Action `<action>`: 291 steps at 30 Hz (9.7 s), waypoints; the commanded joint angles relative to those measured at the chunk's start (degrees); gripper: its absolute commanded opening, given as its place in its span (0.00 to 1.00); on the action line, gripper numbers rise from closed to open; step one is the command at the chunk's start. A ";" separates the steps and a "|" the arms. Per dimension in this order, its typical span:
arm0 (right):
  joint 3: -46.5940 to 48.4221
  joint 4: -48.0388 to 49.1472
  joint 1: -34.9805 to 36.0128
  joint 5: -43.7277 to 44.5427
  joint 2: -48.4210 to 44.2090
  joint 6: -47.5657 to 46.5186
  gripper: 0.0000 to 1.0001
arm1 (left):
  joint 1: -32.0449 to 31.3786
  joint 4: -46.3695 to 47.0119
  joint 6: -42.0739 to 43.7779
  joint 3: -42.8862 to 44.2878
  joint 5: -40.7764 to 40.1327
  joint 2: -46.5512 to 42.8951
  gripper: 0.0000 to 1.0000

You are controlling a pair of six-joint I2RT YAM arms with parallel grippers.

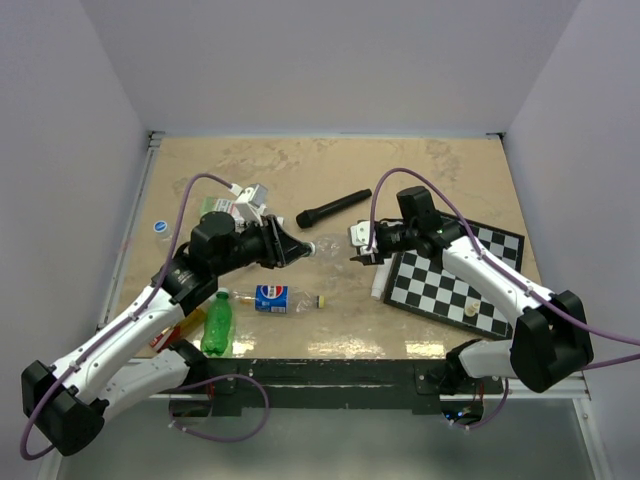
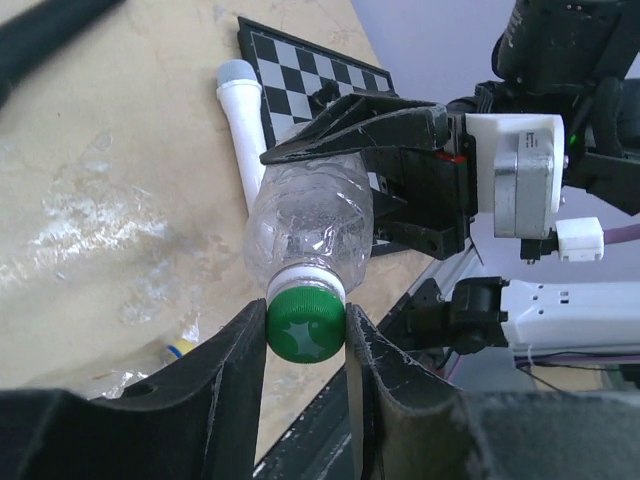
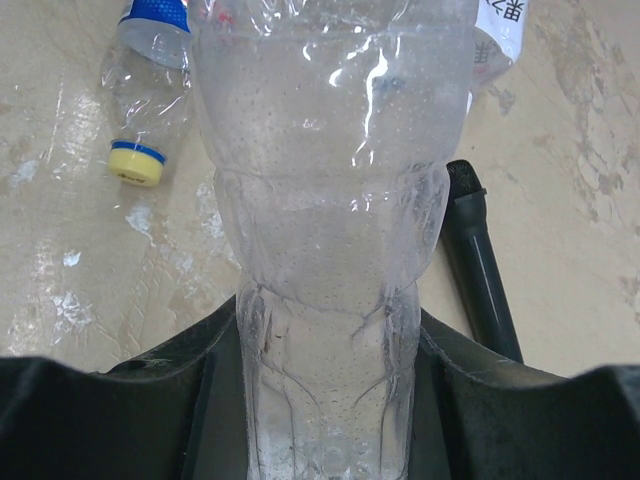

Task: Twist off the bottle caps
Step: Unscrew the bottle cap from the plastic bottle.

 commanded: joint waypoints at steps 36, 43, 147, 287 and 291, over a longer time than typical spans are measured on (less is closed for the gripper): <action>-0.15 -2.28 -0.44 0.93 -0.18 -0.77 0.00 | 0.90 -0.23 -2.39 1.94 -7.37 -1.16 0.15; -0.15 -2.36 -0.44 0.93 -0.01 -0.77 0.00 | 0.90 -5.32 2.09 4.40 -9.65 -1.42 0.40; 0.99 -5.09 -0.27 -0.83 1.14 -2.35 0.00 | 0.46 9.10 37.05 -0.79 9.19 0.60 0.00; 1.61 -6.49 -0.18 -1.27 2.37 -3.14 0.00 | -1.83 15.33 66.08 -9.75 17.23 -3.98 0.75; 1.61 -6.49 -0.18 -1.18 2.28 -3.14 0.00 | -1.91 14.71 65.64 -9.13 18.46 -2.57 0.66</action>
